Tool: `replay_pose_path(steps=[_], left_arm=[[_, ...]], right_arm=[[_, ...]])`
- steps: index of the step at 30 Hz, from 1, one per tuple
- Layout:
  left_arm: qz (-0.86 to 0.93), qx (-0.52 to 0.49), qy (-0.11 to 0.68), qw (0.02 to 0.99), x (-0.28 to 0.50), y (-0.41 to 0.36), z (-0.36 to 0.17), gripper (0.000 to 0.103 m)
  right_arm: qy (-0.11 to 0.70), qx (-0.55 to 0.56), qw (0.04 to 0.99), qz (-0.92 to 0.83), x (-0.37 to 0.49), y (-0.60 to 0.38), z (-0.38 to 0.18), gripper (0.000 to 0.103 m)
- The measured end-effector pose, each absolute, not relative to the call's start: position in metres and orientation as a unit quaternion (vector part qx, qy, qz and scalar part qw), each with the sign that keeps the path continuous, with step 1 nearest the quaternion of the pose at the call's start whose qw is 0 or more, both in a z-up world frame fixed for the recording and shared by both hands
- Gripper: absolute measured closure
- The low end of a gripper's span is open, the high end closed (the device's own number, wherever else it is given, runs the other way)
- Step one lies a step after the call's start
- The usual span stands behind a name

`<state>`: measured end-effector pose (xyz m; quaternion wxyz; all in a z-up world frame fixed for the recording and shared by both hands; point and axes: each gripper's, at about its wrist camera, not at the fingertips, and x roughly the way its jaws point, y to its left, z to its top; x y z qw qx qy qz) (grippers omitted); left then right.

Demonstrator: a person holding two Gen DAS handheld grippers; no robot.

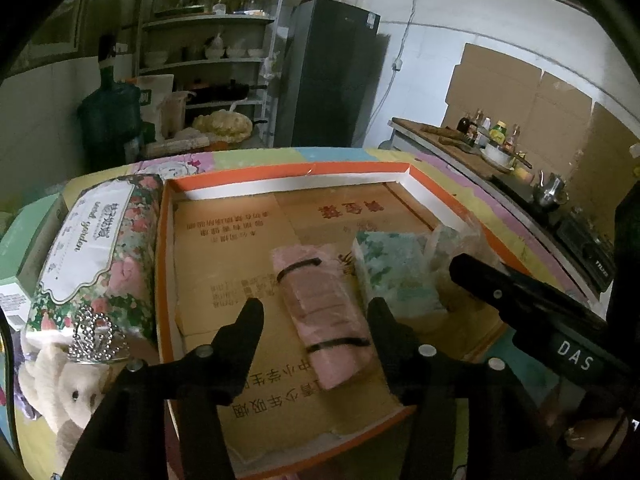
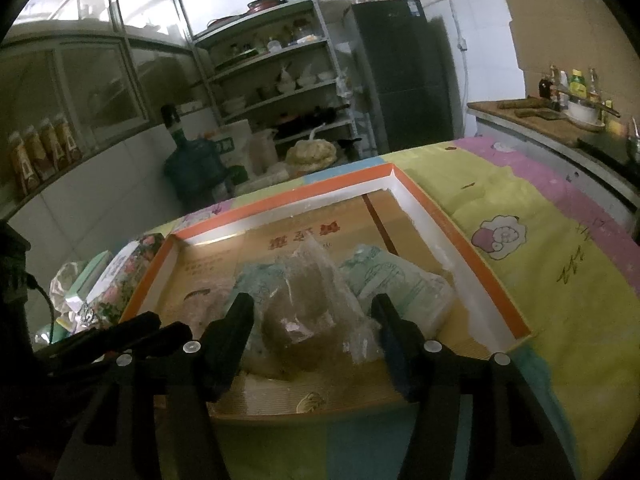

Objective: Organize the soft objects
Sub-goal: 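Lower the towel and bag into the box and open both tools, then withdraw both open tools from the box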

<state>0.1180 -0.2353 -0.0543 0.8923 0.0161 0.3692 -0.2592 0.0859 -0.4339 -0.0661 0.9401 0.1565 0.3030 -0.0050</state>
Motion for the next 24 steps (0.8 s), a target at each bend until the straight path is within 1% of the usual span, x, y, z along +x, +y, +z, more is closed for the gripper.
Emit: replay_pose_path(steps=[5, 9, 17, 24], left_arm=[[-0.259, 0.016, 0.365, 0.894, 0.117, -0.233, -0.052, 0.046], [-0.259, 0.015, 0.359, 0.896, 0.114, -0.230, -0.048, 0.044], [-0.261, 0.011, 0.346, 0.901, 0.107, -0.223, -0.038, 0.035], [-0.257, 0.007, 0.339, 0.905, 0.099, -0.213, -0.031, 0.035]], right_arm=[[0.300, 0.158, 0.941, -0.006, 0.084, -0.434, -0.064, 0.037], [0.293, 0.160, 0.943, -0.006, 0.081, -0.435, -0.061, 0.037], [0.280, 0.160, 0.947, -0.006, 0.072, -0.433, -0.050, 0.036], [0.273, 0.153, 0.950, -0.004, 0.062, -0.424, -0.041, 0.036]])
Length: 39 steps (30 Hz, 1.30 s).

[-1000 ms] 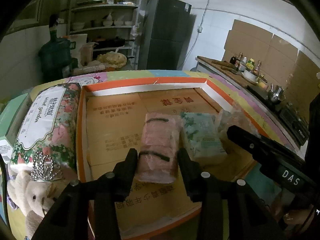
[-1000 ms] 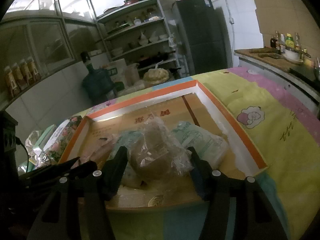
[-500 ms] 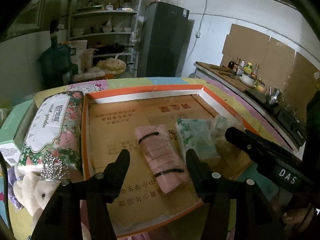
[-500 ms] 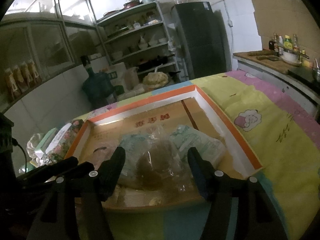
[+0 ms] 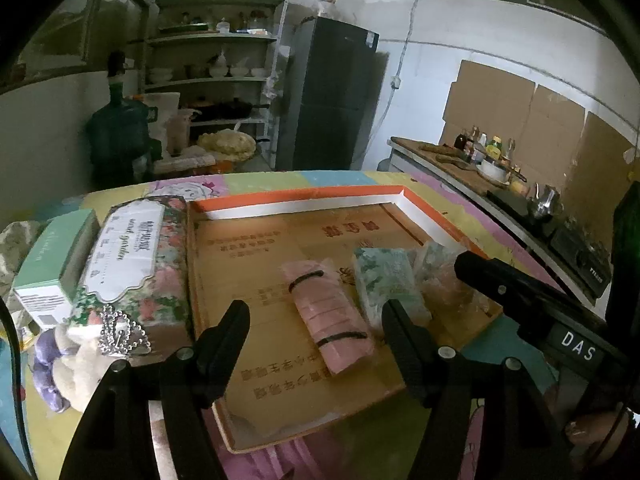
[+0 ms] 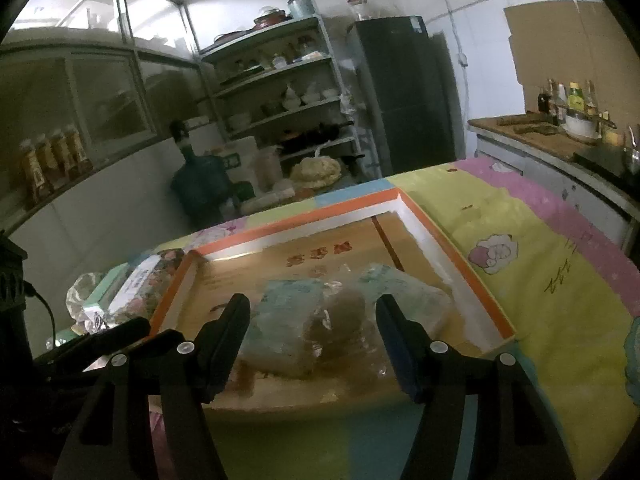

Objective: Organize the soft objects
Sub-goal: 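Withdraw both open tools from the box, then move both tools to the pile and grasp the pink-dress plush bear with the right tool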

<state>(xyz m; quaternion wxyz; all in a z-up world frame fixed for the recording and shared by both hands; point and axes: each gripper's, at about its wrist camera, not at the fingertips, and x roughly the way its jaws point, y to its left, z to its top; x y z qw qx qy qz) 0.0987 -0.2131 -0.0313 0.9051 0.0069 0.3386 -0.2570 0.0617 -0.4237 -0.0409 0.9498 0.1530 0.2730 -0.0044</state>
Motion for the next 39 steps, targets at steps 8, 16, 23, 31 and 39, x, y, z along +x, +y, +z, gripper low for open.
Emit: replay_pose_path(steps=[8, 16, 23, 31, 39], left_arm=[[-0.247, -0.004, 0.326, 0.912, 0.089, -0.194, -0.021, 0.035], [-0.233, -0.011, 0.313, 0.921, 0.078, -0.174, -0.011, 0.035], [-0.215, -0.014, 0.301, 0.929, 0.070, -0.153, -0.003, 0.035], [-0.197, -0.020, 0.294, 0.935, 0.065, -0.127, 0.001, 0.035], [-0.174, -0.026, 0.286, 0.942, 0.062, -0.097, 0.004, 0.035]], right_arm=[[0.265, 0.141, 0.954, 0.001, 0.051, -0.408, -0.026, 0.036], [0.258, 0.131, 0.957, 0.013, 0.044, -0.388, -0.015, 0.036], [0.253, 0.120, 0.960, 0.025, 0.042, -0.368, -0.006, 0.036], [0.251, 0.105, 0.961, 0.041, 0.042, -0.343, 0.000, 0.036], [0.251, 0.092, 0.962, 0.061, 0.047, -0.312, 0.006, 0.036]])
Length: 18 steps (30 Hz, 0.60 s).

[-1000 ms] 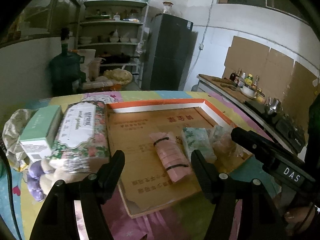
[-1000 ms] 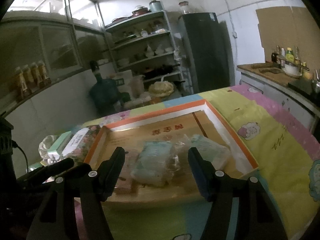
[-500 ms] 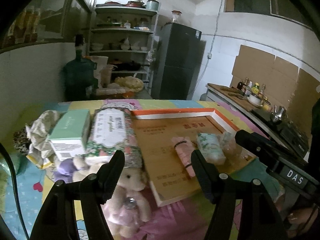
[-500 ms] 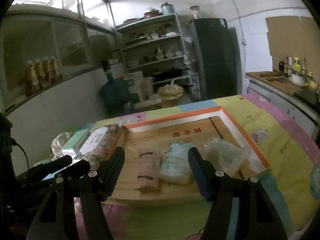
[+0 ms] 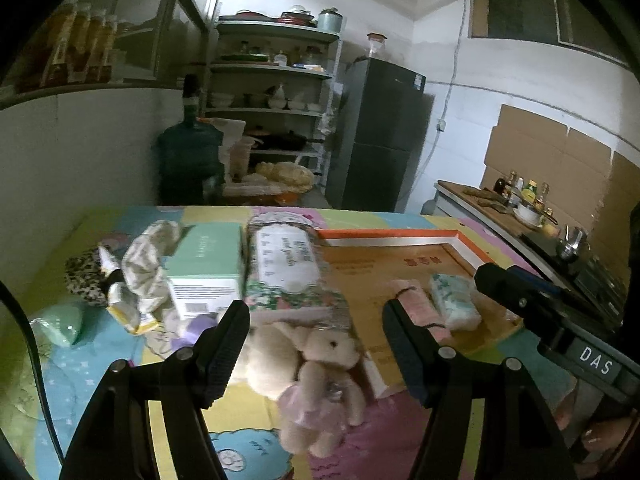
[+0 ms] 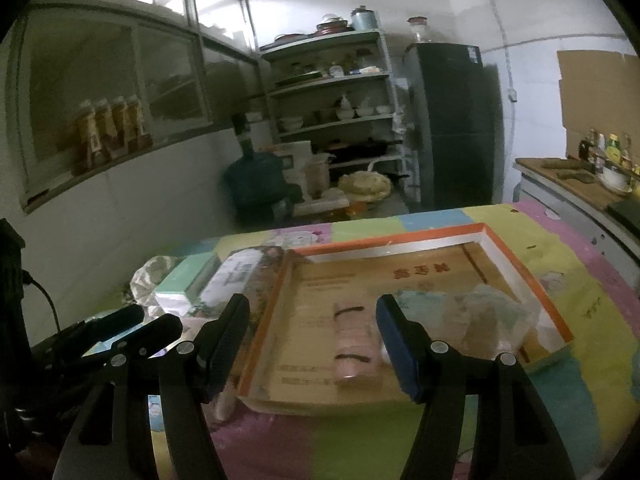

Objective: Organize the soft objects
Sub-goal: 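Move both tools to the pile and grasp the pink-dress plush bear with the right tool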

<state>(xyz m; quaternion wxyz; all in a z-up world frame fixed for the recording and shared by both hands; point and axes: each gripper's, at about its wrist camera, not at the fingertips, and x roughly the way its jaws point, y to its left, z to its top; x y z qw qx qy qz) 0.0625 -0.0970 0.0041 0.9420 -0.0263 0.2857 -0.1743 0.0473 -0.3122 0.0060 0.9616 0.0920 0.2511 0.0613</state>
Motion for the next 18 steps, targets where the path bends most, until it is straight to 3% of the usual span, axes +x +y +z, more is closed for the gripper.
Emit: replay_pose_path(steps=[18], left_arm=[[-0.134, -0.064, 0.283, 0.948, 0.063, -0.034, 0.000, 0.035]], right_arm=[[0.262, 0.057, 0.958, 0.105, 0.060, -0.249, 0.008, 0.036]])
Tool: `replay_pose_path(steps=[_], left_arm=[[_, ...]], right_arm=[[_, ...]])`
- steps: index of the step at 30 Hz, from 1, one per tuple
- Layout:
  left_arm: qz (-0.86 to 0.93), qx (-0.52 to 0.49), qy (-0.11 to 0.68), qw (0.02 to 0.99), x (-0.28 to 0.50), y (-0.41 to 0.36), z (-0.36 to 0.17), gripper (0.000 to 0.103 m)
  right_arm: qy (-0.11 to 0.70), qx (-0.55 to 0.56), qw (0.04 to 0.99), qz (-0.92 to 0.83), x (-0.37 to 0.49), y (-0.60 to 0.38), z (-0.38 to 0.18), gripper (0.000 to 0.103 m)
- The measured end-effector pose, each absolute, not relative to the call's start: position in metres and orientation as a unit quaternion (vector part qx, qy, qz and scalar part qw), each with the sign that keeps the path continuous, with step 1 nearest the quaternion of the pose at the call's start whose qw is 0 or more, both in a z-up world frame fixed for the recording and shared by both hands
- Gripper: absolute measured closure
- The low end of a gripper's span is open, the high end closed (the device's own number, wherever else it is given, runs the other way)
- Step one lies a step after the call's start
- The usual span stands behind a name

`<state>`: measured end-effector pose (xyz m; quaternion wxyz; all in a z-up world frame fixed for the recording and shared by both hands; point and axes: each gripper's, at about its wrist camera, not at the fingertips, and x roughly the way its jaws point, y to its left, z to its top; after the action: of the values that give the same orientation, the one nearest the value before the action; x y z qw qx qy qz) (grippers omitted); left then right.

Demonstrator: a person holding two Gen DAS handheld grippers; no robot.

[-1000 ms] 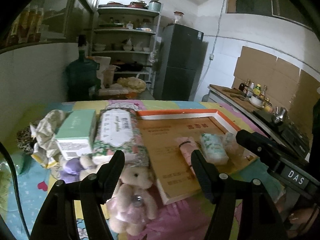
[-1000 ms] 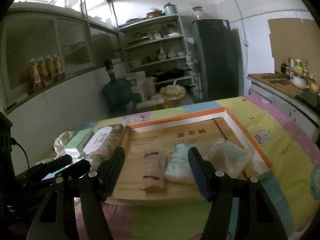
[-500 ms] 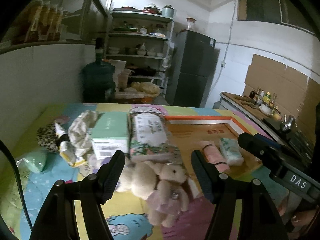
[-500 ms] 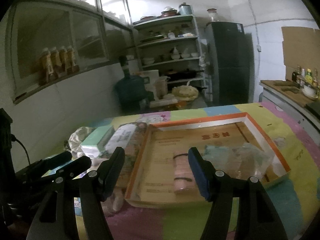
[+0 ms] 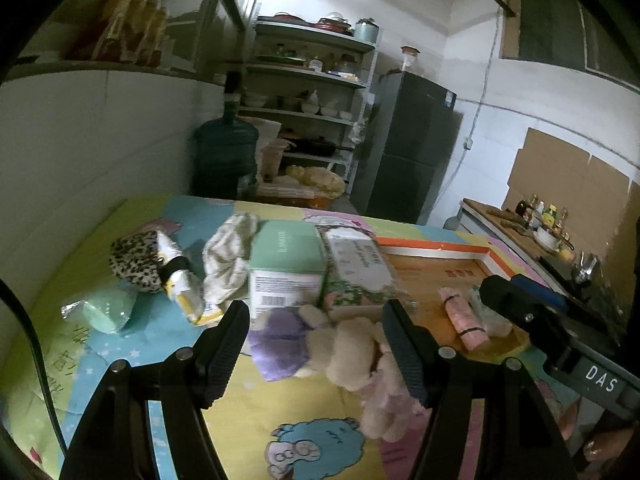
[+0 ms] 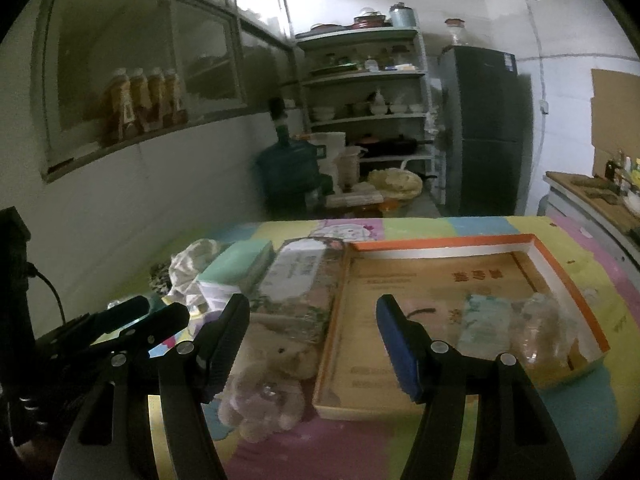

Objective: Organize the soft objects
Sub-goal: 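Move both tools to the pile and grasp the pink-dress plush bear with the right tool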

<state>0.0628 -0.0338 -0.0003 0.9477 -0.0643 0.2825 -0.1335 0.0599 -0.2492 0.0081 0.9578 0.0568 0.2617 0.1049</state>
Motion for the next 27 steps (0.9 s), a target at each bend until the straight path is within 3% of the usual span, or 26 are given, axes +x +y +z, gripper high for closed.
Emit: replay_pose_path(steps=[27], left_arm=[[-0.080, -0.124, 0.300, 0.942, 0.062, 0.058, -0.032, 0.035]], right_arm=[[0.340, 0.054, 0.930, 0.128, 0.059, -0.195, -0.049, 0.034]])
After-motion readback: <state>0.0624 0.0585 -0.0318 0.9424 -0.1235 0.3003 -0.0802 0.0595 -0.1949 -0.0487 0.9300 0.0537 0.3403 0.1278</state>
